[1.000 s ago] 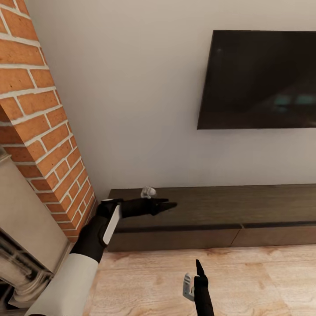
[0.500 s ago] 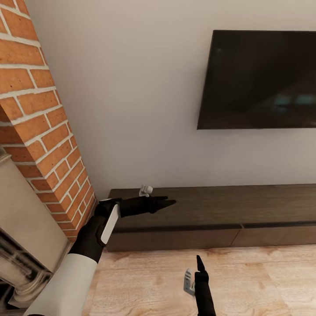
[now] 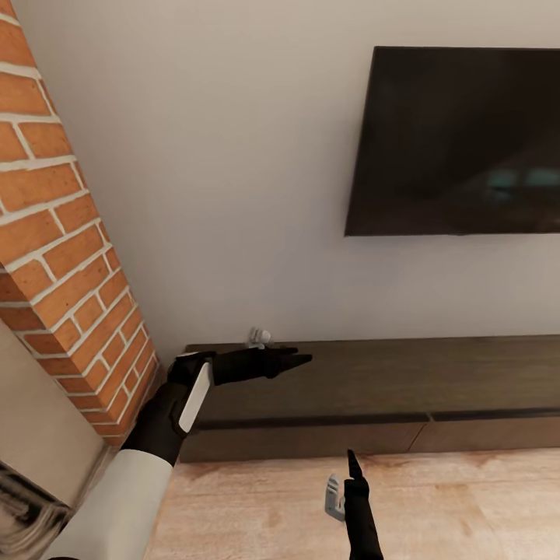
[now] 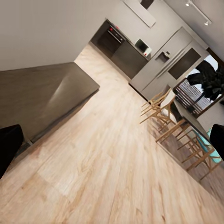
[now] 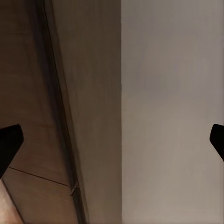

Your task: Place each of the two pumpkins and all three candles from the living room inside a cabinet in the living room (use any cabinet), then make sure every cabinet is closed, and position the cauldron so it is next to a table in the living room.

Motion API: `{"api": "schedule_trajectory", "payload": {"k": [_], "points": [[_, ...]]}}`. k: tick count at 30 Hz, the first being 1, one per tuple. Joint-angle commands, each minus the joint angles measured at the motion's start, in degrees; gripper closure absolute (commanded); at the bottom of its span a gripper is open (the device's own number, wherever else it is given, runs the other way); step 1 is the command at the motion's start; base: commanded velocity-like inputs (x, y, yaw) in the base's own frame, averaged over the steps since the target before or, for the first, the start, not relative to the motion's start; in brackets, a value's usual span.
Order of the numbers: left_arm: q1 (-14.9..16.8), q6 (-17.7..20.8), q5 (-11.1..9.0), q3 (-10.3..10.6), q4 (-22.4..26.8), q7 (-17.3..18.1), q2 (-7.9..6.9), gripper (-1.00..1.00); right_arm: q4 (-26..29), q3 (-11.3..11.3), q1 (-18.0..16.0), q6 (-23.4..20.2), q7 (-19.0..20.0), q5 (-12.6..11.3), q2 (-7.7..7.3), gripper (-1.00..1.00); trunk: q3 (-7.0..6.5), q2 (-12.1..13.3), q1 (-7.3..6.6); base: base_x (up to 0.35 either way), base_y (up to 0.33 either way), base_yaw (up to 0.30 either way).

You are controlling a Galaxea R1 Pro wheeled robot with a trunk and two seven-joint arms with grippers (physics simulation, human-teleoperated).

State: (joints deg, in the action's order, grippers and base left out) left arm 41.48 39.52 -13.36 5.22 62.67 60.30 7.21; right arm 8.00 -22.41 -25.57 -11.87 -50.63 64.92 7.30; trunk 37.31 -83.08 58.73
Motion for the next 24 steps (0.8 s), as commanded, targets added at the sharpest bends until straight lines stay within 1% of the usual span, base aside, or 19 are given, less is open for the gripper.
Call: {"api": "schedule_trajectory", "payload": {"k": [1,6,14,17,18,22,23,24], "points": [[0.00,-0.01,0.00,-0.01,0.00,0.00,0.00,-1.00,0.00,0.00,0.00,0.00,0.00,-0.01,0.00,-1.00,0.00,0.00,0.00,0.302,-0.141,0.000],[-0.07,-0.12,0.00,-0.02,0.07,0.09,0.00,-1.00,0.00,0.00,0.00,0.13,0.02,0.00,-0.01,-1.00,0.00,0.00,0.00,0.124,-0.055,0.000],[-0.09,-0.23,-0.09,-0.04,0.08,0.31,0.00,-1.00,0.00,0.00,0.00,0.17,0.00,-0.03,0.00,-1.00,0.00,0.00,0.00,0.012,-0.005,0.000],[-0.09,-0.23,-0.09,-0.02,0.08,0.34,0.00,-1.00,0.21,-0.03,0.00,0.18,0.00,-0.21,-0.35,-1.00,0.00,0.00,0.00,0.000,0.000,0.000],[-0.09,-0.23,-0.09,0.01,0.08,0.31,0.00,-1.00,0.45,-0.02,-0.03,0.18,0.00,-0.22,-0.86,-1.00,0.18,-0.40,0.22,0.000,0.000,0.000],[-0.09,-0.24,-0.09,0.04,0.08,0.27,0.00,-1.00,0.75,0.12,-1.22,0.37,0.00,-0.20,-3.70,-1.00,0.90,-2.00,1.10,0.000,0.000,0.000],[-0.09,-0.24,-0.09,0.05,0.08,0.26,0.00,-1.00,0.50,0.17,-2.29,0.43,0.00,-0.19,-4.97,-1.00,1.08,-2.41,1.32,0.000,0.000,0.000],[-0.09,-0.24,-0.09,0.05,0.08,0.26,0.00,-1.00,0.35,0.14,-2.41,0.43,0.00,-0.14,-5.08,-1.00,1.26,-2.81,1.54,0.000,0.000,0.000]]}}
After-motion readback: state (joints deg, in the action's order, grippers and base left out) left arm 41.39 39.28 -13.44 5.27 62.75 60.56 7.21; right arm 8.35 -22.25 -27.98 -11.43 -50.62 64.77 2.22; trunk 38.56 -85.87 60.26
